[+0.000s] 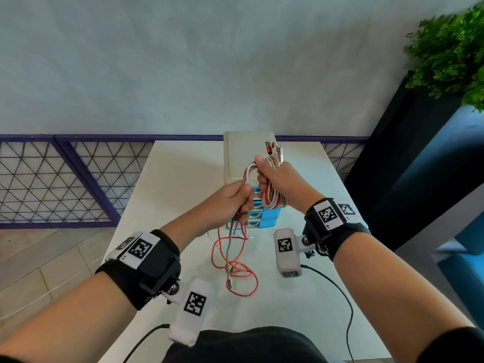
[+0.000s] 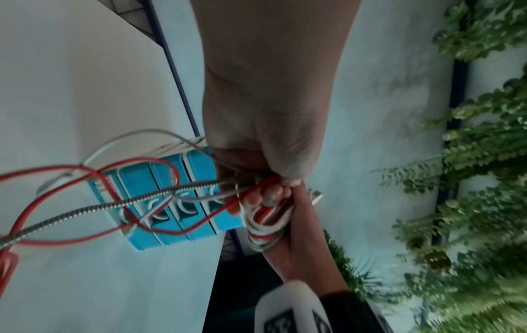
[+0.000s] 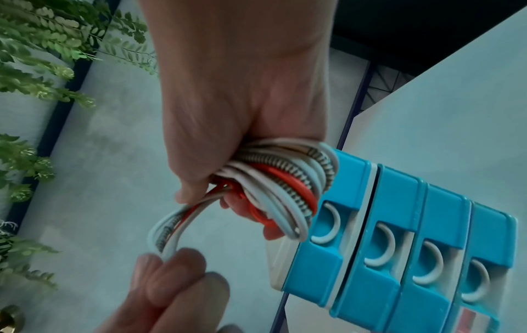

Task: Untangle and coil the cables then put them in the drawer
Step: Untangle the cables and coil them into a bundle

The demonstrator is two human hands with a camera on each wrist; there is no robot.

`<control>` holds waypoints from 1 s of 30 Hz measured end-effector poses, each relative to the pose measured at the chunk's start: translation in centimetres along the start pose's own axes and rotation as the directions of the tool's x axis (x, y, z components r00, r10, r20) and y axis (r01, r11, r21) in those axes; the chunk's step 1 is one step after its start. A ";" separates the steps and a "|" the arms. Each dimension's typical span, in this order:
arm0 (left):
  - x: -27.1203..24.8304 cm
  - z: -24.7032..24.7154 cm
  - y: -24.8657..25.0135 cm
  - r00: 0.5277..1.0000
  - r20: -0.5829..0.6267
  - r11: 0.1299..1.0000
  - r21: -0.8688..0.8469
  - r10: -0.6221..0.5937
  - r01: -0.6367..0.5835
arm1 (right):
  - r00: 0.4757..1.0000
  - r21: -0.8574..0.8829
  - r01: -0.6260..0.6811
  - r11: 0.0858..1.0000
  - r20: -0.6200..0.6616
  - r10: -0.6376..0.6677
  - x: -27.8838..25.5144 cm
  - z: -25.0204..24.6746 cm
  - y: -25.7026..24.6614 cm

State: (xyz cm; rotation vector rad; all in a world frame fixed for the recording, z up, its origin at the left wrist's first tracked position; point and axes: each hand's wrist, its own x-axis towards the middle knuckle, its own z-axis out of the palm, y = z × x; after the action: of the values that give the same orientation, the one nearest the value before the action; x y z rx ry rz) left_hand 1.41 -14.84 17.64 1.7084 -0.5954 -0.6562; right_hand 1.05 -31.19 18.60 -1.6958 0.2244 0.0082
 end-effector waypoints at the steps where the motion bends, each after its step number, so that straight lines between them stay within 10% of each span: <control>1: 0.1 0.3 0.0 0.999 -0.042 0.998 0.056 0.025 -0.023 | 1.000 -0.014 0.004 1.000 0.011 -0.004 0.1 0.2 0.1; 12: 0.8 2.1 2.3 0.986 -0.159 0.595 0.798 0.053 0.097 | 0.960 0.180 -0.170 0.969 0.254 0.121 -0.1 1.4 0.1; 20: 0.8 1.9 2.9 0.994 -0.065 0.650 0.752 -0.087 0.106 | 0.996 -0.143 -0.079 0.987 -0.041 0.074 0.4 1.5 0.4; 30: 0.0 2.0 0.9 0.954 0.214 0.819 0.572 -0.209 0.051 | 0.987 0.263 -0.025 0.964 -0.146 0.066 1.1 0.5 0.1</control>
State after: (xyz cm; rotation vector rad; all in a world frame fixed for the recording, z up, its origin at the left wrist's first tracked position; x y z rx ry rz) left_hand 0.01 -16.38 18.11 2.2471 -0.9380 -0.8798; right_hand 2.19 -30.90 18.30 -1.4291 0.3643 -0.1144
